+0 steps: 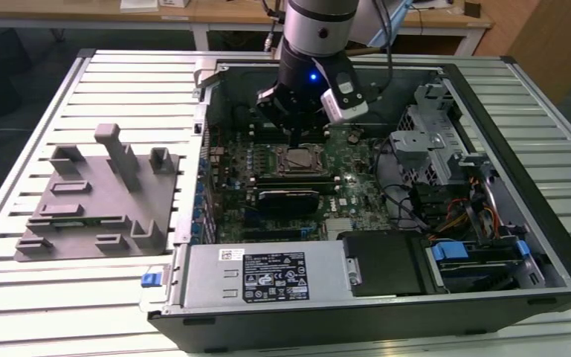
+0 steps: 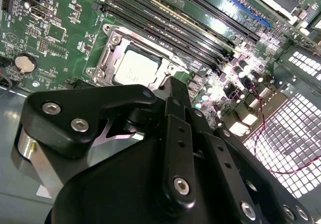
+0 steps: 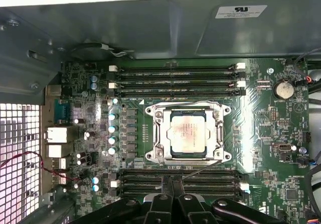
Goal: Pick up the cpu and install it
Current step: 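Install the second cpu locking lever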
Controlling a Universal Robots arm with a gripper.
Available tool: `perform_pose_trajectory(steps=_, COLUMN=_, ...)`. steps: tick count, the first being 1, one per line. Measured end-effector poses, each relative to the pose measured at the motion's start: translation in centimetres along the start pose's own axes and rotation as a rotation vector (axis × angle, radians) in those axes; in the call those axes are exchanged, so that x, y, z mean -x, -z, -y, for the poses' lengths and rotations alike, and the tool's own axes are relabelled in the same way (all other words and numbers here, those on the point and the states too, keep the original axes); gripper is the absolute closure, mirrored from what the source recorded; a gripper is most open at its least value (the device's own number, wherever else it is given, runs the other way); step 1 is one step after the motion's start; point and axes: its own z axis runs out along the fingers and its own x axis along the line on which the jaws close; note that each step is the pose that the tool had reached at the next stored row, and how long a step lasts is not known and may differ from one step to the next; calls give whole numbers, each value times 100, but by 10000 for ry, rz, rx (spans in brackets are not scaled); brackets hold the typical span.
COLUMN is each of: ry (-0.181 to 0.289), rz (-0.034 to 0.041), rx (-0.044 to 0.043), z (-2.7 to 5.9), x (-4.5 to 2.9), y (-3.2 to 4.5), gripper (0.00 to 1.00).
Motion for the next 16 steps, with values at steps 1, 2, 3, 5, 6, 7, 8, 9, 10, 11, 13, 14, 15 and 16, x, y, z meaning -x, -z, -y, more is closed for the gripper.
perform_pose_trajectory(steps=1, ry=0, rz=1, rx=2, z=0, x=0, y=-3, gripper=89)
perform_pose_trajectory(steps=2, ry=0, rz=2, rx=4, z=0, x=1, y=-8, gripper=89)
perform_pose_trajectory(steps=3, ry=0, rz=1, rx=1, z=0, x=1, y=-10, gripper=89)
perform_pose_trajectory(steps=5, ry=0, rz=1, rx=1, z=1, x=2, y=-19, gripper=89)
perform_pose_trajectory(steps=6, ry=0, rz=1, rx=1, z=1, x=2, y=-23, gripper=89)
perform_pose_trajectory(steps=7, ry=0, rz=0, rx=0, z=1, x=2, y=-28, gripper=89)
perform_pose_trajectory(steps=8, ry=0, rz=0, rx=1, z=2, x=2, y=-33, gripper=89)
perform_pose_trajectory(steps=9, ry=0, rz=0, rx=0, z=3, x=2, y=-37, gripper=89)
perform_pose_trajectory(steps=10, ry=0, rz=0, rx=-1, z=5, x=3, y=-42, gripper=89)
perform_pose_trajectory(steps=11, ry=0, rz=0, rx=0, z=6, x=3, y=-46, gripper=89)
perform_pose_trajectory(steps=13, ry=-8, rz=1, rx=0, z=8, x=4, y=-59, gripper=89)
perform_pose_trajectory(steps=14, ry=-35, rz=1, rx=-2, z=8, x=5, y=-68, gripper=89)
perform_pose_trajectory(steps=15, ry=-78, rz=3, rx=-1, z=9, x=5, y=-76, gripper=89)
perform_pose_trajectory(steps=16, ry=-112, rz=4, rx=1, z=9, x=6, y=-85, gripper=89)
